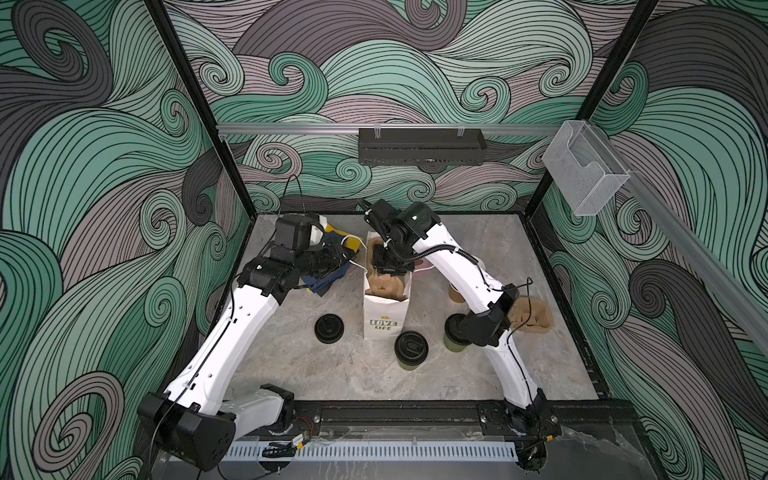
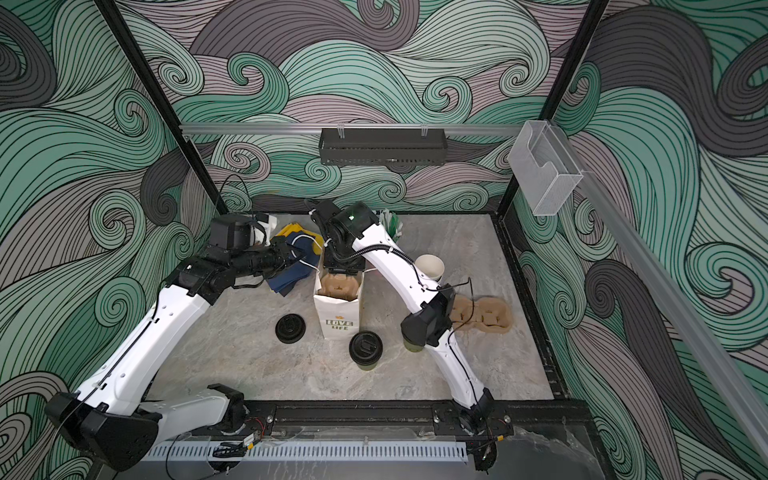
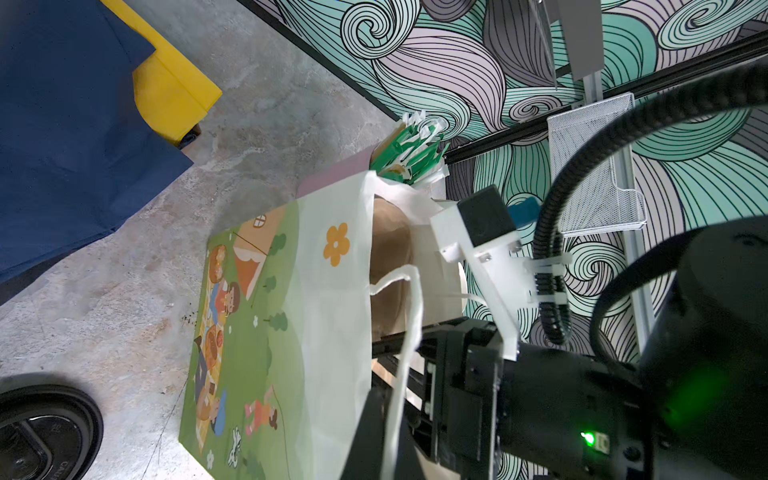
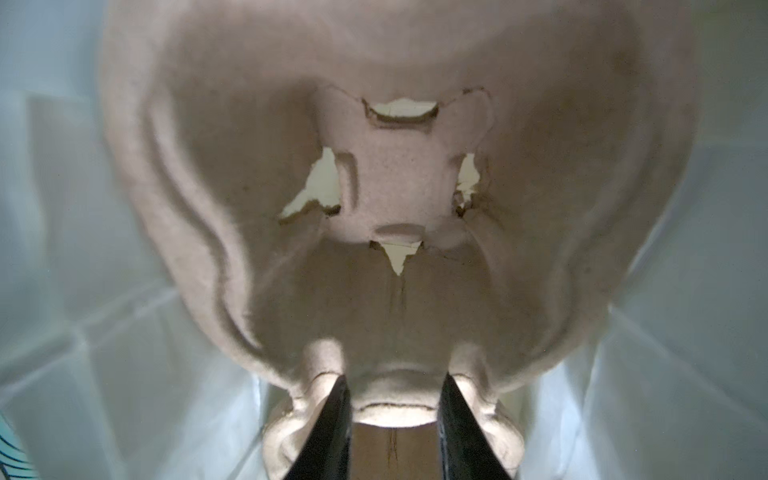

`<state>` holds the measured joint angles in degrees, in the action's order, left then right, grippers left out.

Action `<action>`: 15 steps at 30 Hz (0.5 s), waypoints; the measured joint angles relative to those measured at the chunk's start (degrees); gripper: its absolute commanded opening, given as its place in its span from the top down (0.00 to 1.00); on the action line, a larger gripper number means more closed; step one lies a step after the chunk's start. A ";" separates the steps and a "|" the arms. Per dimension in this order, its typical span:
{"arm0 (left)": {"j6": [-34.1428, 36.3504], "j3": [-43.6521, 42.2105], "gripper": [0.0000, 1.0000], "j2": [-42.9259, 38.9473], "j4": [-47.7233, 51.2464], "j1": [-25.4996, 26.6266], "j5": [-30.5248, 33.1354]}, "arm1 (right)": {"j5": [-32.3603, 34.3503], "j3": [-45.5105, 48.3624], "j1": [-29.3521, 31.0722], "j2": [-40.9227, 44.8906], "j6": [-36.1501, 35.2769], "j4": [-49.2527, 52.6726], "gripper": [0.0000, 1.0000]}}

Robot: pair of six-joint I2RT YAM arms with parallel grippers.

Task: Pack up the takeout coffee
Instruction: 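Push the brown cup holder down to the bag bottom with the right gripper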

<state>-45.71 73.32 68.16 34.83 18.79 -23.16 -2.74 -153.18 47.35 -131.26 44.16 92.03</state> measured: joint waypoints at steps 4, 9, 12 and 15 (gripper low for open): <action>0.00 -0.07 1.00 0.00 -0.02 0.00 0.00 | 0.02 -0.02 0.00 -0.79 0.50 0.00 0.97; 0.00 -0.48 1.00 0.00 -0.13 0.00 0.02 | 0.35 -0.37 0.00 -1.53 0.92 0.00 0.97; 0.00 -0.70 1.00 0.04 -0.11 0.00 0.04 | 0.52 -0.74 0.00 -2.25 0.92 0.00 0.97; 0.00 -0.70 1.00 0.04 -0.13 0.00 0.04 | 0.66 -0.76 0.00 -3.43 0.92 -0.02 0.97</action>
<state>-45.71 72.62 68.20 34.70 18.79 -23.11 -2.09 -153.95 47.35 -134.69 45.08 92.01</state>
